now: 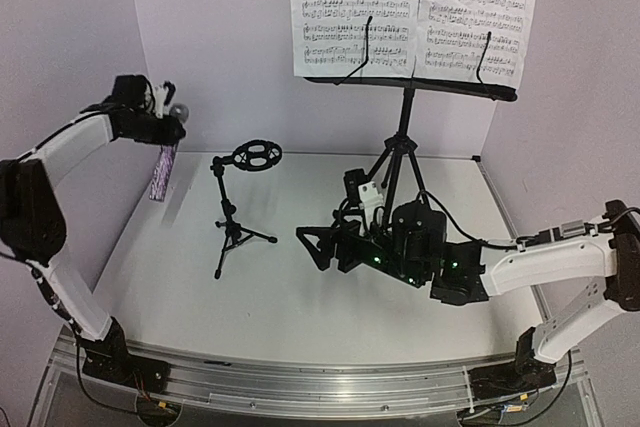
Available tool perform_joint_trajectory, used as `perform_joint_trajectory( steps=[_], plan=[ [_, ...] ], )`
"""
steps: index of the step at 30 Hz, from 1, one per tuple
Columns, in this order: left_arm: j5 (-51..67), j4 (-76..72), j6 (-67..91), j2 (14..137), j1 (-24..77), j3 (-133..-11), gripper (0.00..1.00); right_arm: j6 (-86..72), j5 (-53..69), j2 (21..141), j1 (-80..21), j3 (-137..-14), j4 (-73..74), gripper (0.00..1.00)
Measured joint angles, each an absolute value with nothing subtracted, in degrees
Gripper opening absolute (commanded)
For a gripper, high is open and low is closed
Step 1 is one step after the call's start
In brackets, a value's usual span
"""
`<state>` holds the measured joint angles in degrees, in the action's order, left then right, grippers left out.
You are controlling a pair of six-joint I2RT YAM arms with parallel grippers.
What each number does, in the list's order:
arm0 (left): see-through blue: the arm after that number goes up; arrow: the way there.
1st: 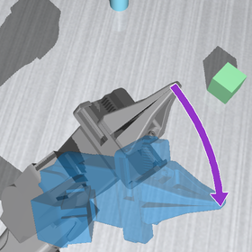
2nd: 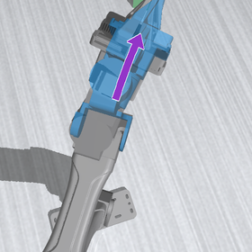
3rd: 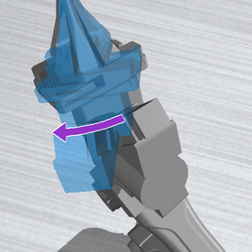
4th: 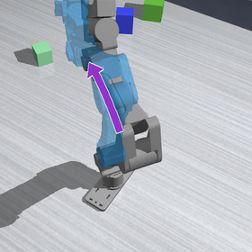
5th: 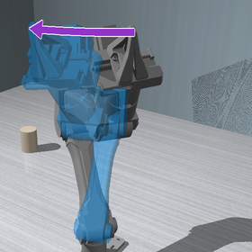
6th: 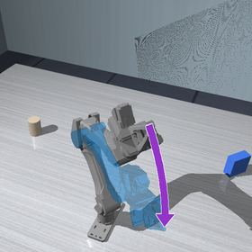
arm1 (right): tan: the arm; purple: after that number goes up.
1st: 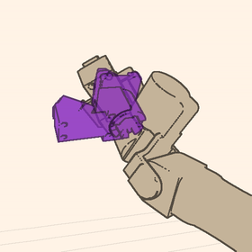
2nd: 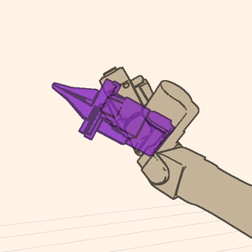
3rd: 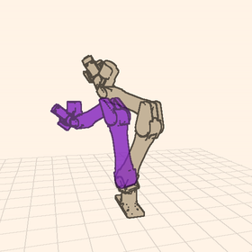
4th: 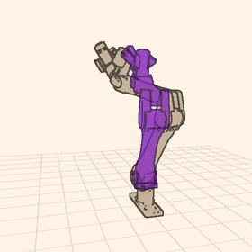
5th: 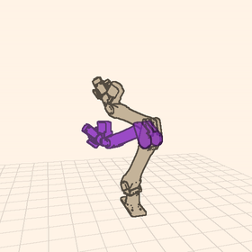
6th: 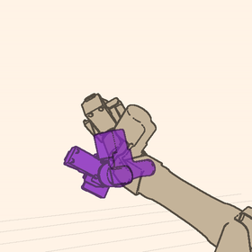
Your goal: Set up the instrument practice props
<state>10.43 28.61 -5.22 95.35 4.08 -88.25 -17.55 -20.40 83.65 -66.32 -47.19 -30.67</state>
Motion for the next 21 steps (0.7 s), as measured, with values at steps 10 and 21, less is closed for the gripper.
perform_joint_trajectory(
  steps=[10,21],
  plan=[
    [33.0,-4.9,6.6,70.9,9.5,-76.9,0.0,-17.5,-31.6,75.5,-66.3,-36.0,-24.3,0.98],
    [42.8,-33.2,18.8,79.2,16.6,-71.4,0.0,-17.4,-33.0,74.5,-66.3,-36.7,-21.1,0.98]
  ],
)
